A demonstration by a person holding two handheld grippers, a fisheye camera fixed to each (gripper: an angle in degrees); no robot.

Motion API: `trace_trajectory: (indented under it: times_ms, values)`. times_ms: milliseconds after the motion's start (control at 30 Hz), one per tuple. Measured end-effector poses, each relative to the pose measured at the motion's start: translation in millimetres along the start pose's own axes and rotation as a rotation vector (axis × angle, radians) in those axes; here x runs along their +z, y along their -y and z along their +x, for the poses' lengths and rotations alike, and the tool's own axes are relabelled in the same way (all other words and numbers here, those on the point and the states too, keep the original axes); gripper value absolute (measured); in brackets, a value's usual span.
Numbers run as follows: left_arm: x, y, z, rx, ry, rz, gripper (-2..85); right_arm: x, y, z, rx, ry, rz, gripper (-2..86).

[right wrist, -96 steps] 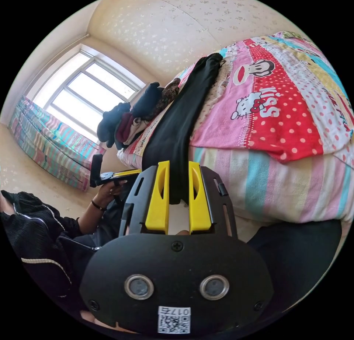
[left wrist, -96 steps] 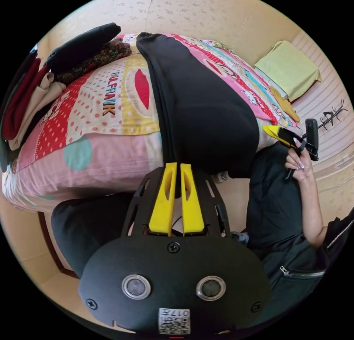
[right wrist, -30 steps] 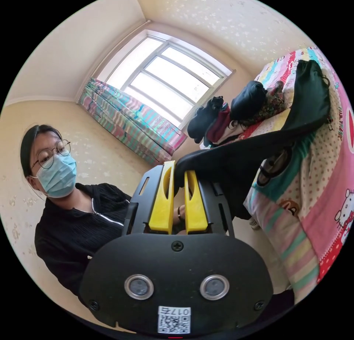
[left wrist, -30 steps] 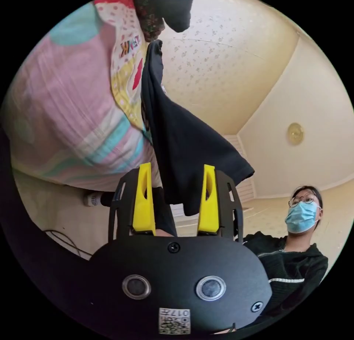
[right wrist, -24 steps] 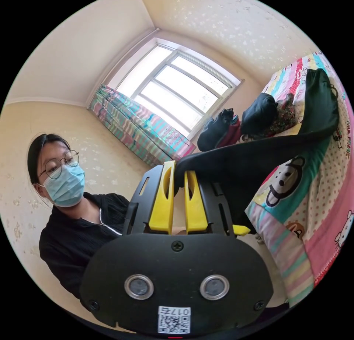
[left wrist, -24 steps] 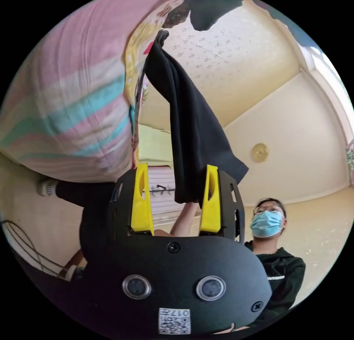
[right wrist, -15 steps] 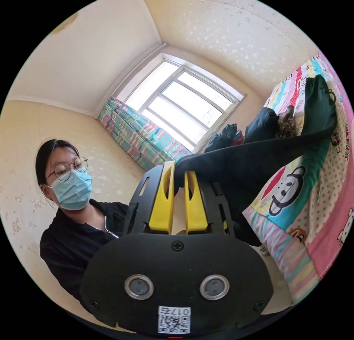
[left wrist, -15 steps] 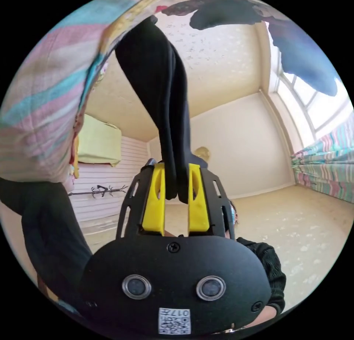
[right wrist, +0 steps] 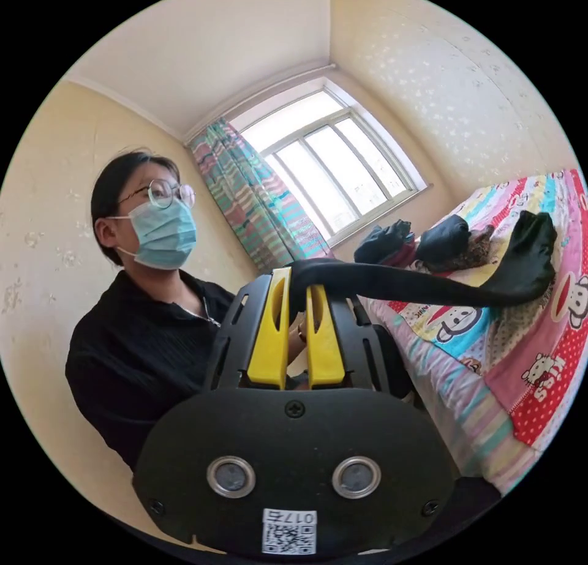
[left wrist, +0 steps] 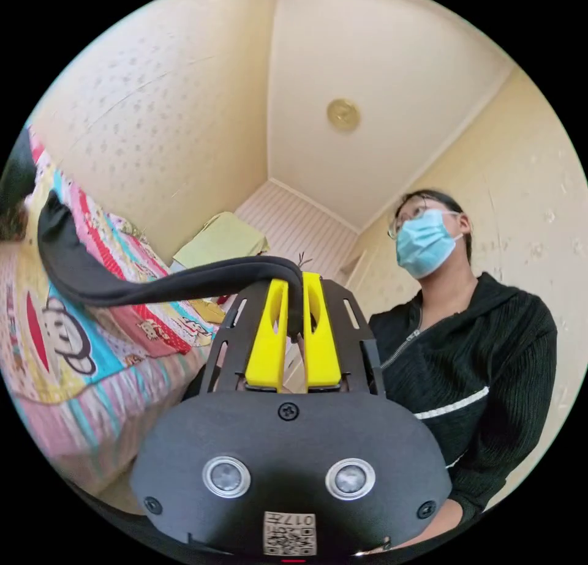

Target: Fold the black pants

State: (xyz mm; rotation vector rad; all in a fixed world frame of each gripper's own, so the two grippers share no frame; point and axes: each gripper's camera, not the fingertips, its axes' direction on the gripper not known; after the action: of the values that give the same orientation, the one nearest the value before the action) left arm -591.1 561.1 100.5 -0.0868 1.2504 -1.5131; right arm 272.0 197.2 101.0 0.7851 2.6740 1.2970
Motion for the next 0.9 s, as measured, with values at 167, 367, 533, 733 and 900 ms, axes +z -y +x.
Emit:
trace_trajectory:
  times_ms: [167, 367, 533, 733, 900]
  values:
    - [52.2, 25.6, 105.4, 0.244, 0.067, -0.158, 4.7, 7.0, 8.5, -102.5, -0.143, -0.08, -0.109, 0.1]
    - [106.8, 24.4, 111.9, 0.213, 0.344, -0.203, 4.9, 4.6, 8.9, -64.3, -0.034, -0.168, -0.09, 0.6]
    - [155.5, 55.1, -9.7, 0.131, 0.607, -0.256, 4.9, -2.8, 63.4, 57.5, 0.036, -0.241, -0.091, 1.3]
    - [180.2, 144.0, -296.0, -0.17, 0.609, -0.261, 13.5, -21.1, 166.9, 299.1, 0.326, -0.261, -0.039, 6.2]
    - [175.3, 109.8, -408.0, -0.362, 0.667, -0.282, 20.8, -22.2, 111.2, 387.3, 0.516, -0.184, 0.17, 12.2]
